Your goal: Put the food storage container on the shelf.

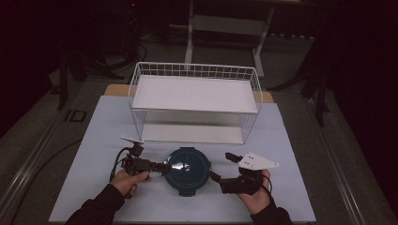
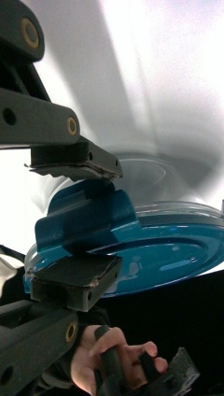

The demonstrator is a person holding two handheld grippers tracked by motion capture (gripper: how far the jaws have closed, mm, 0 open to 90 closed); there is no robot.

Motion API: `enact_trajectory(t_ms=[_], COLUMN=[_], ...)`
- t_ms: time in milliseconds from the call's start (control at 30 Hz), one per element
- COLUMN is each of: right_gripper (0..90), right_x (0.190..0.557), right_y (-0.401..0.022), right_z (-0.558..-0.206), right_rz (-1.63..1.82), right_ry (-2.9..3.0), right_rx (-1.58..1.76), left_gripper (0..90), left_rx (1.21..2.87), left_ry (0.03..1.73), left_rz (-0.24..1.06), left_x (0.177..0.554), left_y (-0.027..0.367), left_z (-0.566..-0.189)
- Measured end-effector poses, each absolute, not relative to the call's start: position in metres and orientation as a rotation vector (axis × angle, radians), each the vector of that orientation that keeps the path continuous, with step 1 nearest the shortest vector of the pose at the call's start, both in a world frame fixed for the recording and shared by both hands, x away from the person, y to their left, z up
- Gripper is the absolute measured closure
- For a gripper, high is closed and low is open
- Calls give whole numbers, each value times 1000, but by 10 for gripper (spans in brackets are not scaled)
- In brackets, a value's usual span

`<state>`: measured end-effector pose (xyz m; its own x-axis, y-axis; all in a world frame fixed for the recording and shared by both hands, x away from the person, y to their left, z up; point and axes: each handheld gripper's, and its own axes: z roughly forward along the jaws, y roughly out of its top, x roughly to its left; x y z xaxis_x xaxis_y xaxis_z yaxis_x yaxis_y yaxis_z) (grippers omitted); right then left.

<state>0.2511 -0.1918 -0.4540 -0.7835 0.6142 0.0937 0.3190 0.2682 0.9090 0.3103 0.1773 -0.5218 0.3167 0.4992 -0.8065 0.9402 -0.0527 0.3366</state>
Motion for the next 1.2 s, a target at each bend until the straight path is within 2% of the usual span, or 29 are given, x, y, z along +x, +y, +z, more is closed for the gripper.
enact_trajectory(t_ms=[200,367,467,633,733,900,933,1033,1067,1200], right_gripper=[139,171,225,271,331,417,466,488,528,539], right_x=[258,270,280,286,291,293,293,293,293,292], right_y=[-192,-196,-200,-199,-202,-204,-202,-201,-199,-198], right_z=[-462,-475,-487,-495,-502,-507,-508,-509,-510,-510], right_rz=[1535,1583,1630,1640,1676,1693,1689,1687,1714,1713], right_ry=[2317,2394,2444,2510,2542,2566,2585,2600,2615,2621], right_rx=[982,1210,1391,1481,1582,1624,1629,1630,1633,1637], left_gripper=[526,531,537,545,549,554,555,557,558,559], left_rx=[1707,1745,1764,1786,1808,1817,1817,1827,1830,1830], left_ry=[1304,1269,1244,1210,1178,1160,1155,1146,1144,1145], left_rz=[-619,-568,-530,-489,-463,-447,-446,-438,-432,-417], left_x=[310,305,300,295,291,288,287,285,284,281], left_y=[177,175,173,172,171,171,171,170,170,169], left_z=[-521,-515,-510,-505,-502,-501,-501,-500,-499,-498])
